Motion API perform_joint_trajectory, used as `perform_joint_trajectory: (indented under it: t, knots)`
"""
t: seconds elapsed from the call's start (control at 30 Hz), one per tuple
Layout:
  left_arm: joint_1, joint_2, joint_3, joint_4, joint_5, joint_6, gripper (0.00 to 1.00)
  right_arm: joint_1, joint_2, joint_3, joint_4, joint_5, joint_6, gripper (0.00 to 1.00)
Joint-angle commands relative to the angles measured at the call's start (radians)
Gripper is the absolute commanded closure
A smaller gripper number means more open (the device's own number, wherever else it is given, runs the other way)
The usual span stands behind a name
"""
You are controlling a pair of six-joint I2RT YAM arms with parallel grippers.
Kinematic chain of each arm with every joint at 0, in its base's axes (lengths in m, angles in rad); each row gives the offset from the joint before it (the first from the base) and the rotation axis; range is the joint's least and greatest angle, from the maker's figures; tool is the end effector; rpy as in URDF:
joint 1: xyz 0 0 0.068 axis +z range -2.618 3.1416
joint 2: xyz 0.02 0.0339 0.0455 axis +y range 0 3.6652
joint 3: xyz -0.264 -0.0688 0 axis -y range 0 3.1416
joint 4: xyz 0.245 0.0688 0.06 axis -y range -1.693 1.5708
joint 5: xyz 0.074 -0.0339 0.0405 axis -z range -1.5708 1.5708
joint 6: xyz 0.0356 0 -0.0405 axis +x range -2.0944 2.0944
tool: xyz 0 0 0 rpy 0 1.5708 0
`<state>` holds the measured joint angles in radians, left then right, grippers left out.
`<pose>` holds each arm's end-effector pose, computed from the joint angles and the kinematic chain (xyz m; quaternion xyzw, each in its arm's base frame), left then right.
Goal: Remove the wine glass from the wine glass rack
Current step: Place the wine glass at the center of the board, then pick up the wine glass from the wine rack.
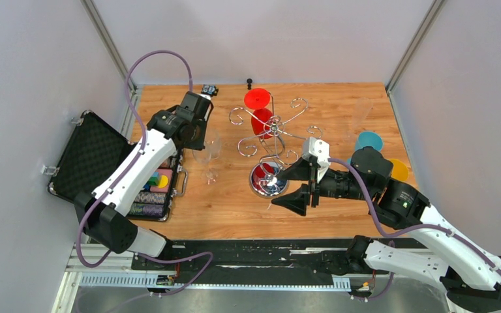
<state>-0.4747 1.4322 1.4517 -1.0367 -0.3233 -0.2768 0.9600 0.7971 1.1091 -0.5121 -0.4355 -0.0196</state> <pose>0.2577 -0.1197 0.3481 0.0500 0.9491 0.0450 0.3077 0.0763 0.1351 0.4135 -0.4763 0.6027 0.4291 0.4752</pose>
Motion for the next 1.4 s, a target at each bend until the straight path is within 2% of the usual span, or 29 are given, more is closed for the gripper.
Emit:
perform_joint_trajectory:
  t: [0.0, 0.23, 0.53, 0.73, 0.97, 1.2, 1.37]
  knots:
    - [0.007, -0.01, 0.068, -0.01, -0.019, 0.029, 0.65, 0.004, 0.0, 0.034, 0.03, 0.022, 0.014, 0.35]
    - [0.007, -0.025, 0.134, -0.059, -0.043, 0.034, 0.57, 0.005, 0.042, 0.11, 0.007, 0.082, 0.014, 0.34]
    - [0.007, -0.072, 0.248, -0.123, -0.025, 0.035, 0.43, 0.002, 0.193, 0.319, -0.065, 0.3, 0.083, 0.3]
    - [0.007, -0.088, 0.355, -0.129, 0.053, 0.032, 0.35, -0.016, 0.27, 0.408, -0.077, 0.419, 0.136, 0.26]
    - [0.007, -0.08, 0.45, -0.089, 0.138, 0.022, 0.25, -0.06, 0.331, 0.499, -0.107, 0.434, 0.204, 0.21]
    - [0.011, 0.008, 0.561, -0.057, 0.273, -0.002, 0.23, -0.064, 0.317, 0.491, -0.114, 0.423, 0.223, 0.21]
    - [0.031, 0.049, 0.574, 0.038, 0.399, -0.045, 0.23, -0.063, 0.282, 0.464, -0.125, 0.422, 0.231, 0.2]
